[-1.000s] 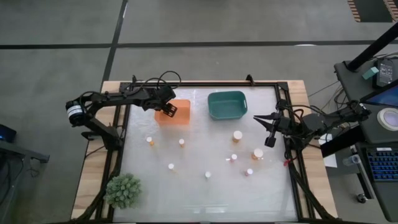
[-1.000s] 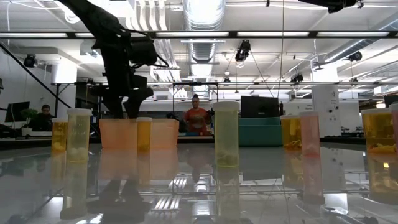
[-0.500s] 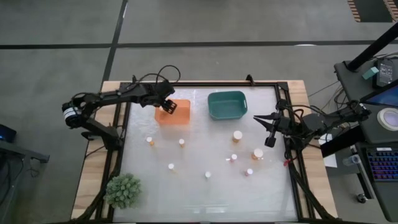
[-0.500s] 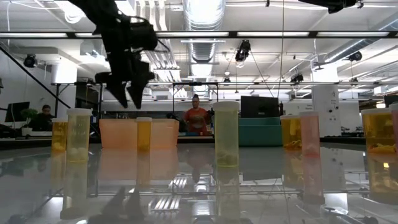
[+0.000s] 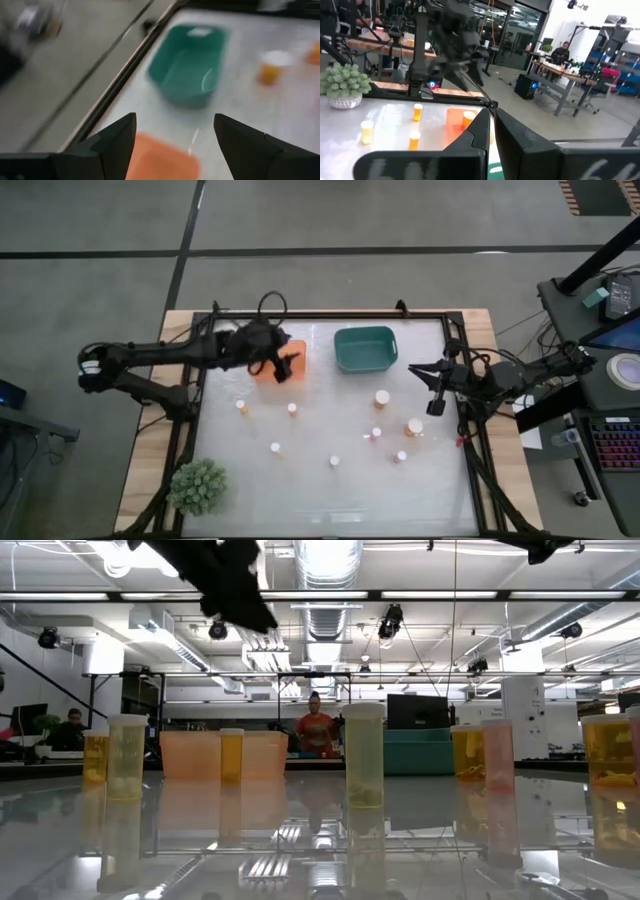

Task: Pick and place medicine bottles into bin by pill shape (circle, oval)
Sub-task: Put the top pink pill bottle into the green bin

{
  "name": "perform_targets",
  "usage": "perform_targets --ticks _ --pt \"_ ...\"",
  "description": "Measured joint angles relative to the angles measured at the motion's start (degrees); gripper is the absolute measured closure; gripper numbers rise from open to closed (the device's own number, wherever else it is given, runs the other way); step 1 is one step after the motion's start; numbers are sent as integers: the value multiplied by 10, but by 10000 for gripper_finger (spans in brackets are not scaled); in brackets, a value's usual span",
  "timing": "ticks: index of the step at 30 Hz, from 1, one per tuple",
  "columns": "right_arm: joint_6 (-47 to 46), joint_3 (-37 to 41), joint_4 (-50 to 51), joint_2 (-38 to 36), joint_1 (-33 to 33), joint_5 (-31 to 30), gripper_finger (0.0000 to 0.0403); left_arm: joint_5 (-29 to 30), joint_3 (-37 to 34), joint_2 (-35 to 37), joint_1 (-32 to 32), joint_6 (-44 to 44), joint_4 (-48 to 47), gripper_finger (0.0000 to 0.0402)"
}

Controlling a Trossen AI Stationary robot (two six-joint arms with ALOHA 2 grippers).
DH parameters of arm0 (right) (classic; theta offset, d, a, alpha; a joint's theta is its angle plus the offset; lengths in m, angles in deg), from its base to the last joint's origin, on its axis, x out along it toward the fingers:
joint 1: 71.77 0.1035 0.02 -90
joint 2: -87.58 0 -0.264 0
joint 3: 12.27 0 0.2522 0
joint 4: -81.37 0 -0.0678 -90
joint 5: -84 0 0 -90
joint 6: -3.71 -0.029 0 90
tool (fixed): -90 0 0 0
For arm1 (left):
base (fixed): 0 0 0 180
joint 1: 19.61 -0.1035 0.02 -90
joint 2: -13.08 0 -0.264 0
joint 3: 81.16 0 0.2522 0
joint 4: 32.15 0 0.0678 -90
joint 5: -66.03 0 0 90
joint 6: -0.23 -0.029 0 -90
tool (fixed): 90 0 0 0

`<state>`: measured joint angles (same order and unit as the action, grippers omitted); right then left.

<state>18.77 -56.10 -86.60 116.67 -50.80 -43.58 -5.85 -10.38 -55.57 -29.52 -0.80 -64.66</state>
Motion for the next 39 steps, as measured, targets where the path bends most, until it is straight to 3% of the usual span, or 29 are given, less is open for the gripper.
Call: perform_targets --ticks 7,11,18,25,33,39 --pt "-99 -3 4 18 0 0 385 -55 -53 18 82 -161 132 150" --pt "-146 -24 2 45 0 6 385 -92 -91 24 87 -214 218 150" --pt "-187 -89 21 123 0 23 385 -97 -132 48 84 -276 325 150" --pt "-308 -186 147 202 0 47 385 -98 -178 80 84 -296 370 150" --pt "-542 -317 378 296 0 125 385 -98 -260 108 84 -295 470 150" --pt "-696 -430 566 373 0 185 385 -96 -280 123 84 -294 515 150"
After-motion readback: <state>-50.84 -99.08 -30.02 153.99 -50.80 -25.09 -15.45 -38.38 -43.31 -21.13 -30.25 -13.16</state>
